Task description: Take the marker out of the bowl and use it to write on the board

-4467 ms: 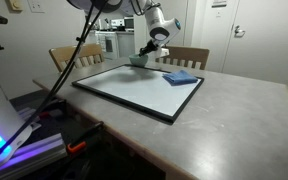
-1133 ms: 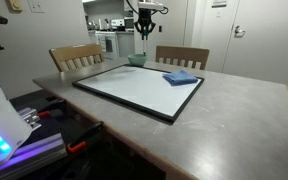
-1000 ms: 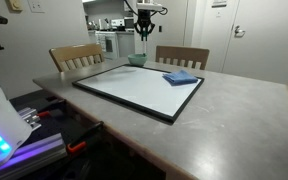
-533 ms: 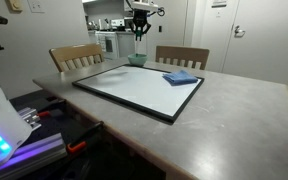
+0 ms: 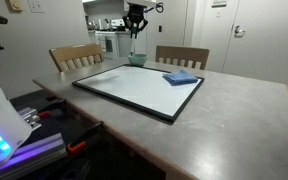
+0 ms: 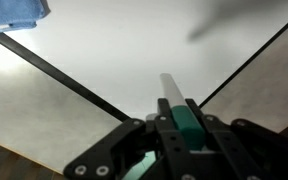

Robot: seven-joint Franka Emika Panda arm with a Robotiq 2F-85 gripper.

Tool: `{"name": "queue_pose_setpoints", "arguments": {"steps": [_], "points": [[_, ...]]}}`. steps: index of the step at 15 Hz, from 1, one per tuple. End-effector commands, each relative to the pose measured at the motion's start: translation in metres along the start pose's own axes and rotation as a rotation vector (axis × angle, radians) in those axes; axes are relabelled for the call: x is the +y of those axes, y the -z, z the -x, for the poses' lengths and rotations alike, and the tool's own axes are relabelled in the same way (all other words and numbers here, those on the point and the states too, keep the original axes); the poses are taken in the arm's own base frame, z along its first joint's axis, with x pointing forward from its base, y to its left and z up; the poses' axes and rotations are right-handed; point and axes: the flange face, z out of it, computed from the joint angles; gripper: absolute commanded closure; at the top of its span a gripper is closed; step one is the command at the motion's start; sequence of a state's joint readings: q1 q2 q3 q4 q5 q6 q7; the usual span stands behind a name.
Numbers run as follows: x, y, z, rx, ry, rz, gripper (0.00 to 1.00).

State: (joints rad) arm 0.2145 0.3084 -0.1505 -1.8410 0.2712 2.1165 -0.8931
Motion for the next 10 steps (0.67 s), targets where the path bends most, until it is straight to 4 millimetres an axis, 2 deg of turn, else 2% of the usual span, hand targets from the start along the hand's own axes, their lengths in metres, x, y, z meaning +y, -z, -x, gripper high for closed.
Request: {"name": "queue_pose_setpoints", "arguments": {"steps": [1, 10], "points": [[-0.017, -0.007, 0.021, 0.045, 0.046, 0.014, 0.95], [-0.014, -0.051, 0.015, 0.062, 0.139, 0.107, 0.95]]}}
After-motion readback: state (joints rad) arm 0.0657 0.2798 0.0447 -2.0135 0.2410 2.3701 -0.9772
